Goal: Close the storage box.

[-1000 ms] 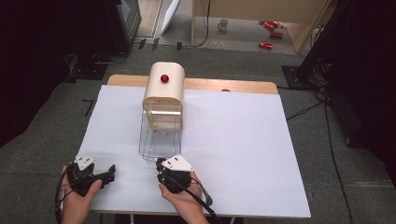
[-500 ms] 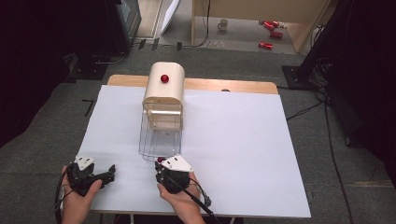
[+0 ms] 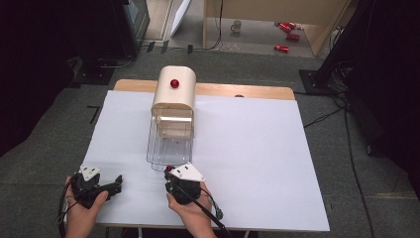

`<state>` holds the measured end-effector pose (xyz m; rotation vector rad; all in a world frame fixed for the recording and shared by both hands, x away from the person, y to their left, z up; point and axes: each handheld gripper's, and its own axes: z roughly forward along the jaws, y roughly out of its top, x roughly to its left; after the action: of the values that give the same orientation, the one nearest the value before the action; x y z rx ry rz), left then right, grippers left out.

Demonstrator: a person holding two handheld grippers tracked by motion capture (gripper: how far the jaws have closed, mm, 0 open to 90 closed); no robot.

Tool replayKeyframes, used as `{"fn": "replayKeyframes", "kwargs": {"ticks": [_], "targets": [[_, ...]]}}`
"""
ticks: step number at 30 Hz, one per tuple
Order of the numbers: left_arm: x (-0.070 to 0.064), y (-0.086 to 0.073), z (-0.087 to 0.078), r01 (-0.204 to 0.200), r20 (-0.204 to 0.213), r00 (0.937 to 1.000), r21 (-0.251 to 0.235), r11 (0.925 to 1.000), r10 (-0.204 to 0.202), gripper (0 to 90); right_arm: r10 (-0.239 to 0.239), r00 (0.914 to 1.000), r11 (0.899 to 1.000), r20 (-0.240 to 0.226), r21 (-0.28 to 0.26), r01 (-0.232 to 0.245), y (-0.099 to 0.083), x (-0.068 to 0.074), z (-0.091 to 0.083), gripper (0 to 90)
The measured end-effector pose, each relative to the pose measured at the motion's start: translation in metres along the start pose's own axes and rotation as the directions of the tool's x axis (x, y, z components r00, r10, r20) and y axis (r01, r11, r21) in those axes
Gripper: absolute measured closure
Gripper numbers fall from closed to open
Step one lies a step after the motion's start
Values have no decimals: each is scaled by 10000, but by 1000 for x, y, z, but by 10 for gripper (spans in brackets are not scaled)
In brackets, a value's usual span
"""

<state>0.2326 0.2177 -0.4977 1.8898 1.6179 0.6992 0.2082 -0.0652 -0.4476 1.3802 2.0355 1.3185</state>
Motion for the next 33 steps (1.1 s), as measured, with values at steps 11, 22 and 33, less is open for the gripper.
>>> {"fn": "replayKeyframes", "kwargs": {"ticks": [11, 22, 33], "targets": [[0, 0, 0, -4, -3, 10000, 4, 10000, 4, 37, -225, 9997, 9996, 21, -176, 226, 17, 1, -4, 762], [0, 0, 0, -1, 2, 10000, 19, 10000, 1, 37, -344, 9994, 9988, -11, -360, 343, 39, -5, -5, 767], [0, 0, 0, 23, 0, 10000, -8, 10000, -23, 37, -175, 9998, 9994, -63, -317, 172, 55, -13, 8, 769]]}}
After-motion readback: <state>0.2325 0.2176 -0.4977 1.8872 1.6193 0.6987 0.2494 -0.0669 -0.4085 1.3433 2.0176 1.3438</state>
